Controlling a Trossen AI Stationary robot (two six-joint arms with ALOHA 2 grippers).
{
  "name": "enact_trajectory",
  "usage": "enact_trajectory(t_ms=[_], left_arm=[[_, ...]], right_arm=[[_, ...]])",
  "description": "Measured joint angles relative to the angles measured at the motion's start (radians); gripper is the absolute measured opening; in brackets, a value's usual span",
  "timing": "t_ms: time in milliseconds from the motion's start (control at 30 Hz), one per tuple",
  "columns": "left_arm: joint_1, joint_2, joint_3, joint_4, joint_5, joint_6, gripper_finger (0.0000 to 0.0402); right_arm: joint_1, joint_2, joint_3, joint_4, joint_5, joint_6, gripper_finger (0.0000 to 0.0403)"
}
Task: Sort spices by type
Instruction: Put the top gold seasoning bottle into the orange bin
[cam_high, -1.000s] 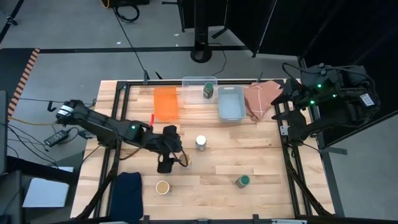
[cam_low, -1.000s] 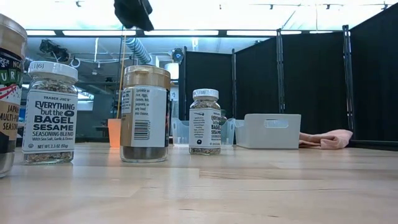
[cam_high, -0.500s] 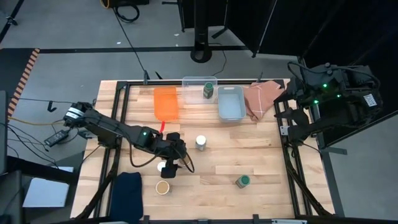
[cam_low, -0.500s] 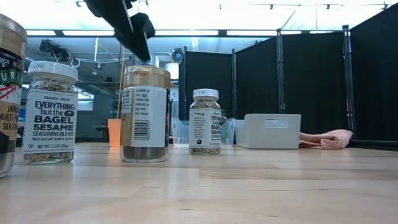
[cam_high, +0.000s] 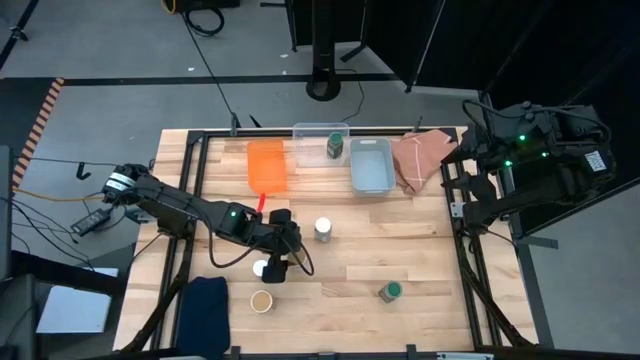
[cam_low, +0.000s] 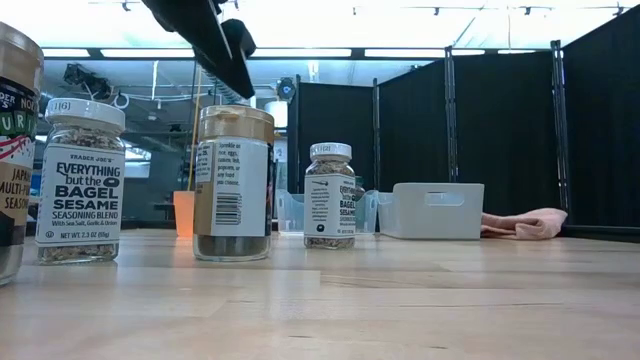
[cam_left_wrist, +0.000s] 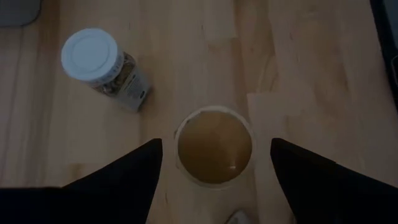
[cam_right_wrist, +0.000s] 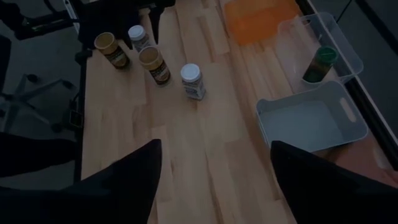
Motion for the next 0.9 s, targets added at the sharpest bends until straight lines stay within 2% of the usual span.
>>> enact_trajectory(t_ms=[267,533,900], left_arm=[[0.0,0.011,0.0,0.018,-0.008,0.014,0.0307],[-0.009,0.089,-0.001,0.028,0.019,0.04,0.0307],[-0.008,0.127,0.008,0.049,-0.046,0.04,0.0306]], right_arm=[[0.0,0.0,0.0,0.0,0.0,-0.002,0.0305],[0.0,0.0,0.0,0.0,0.0,0.005,0.0304],[0.0,0.0,0.0,0.0,0.0,0.002,0.0302]])
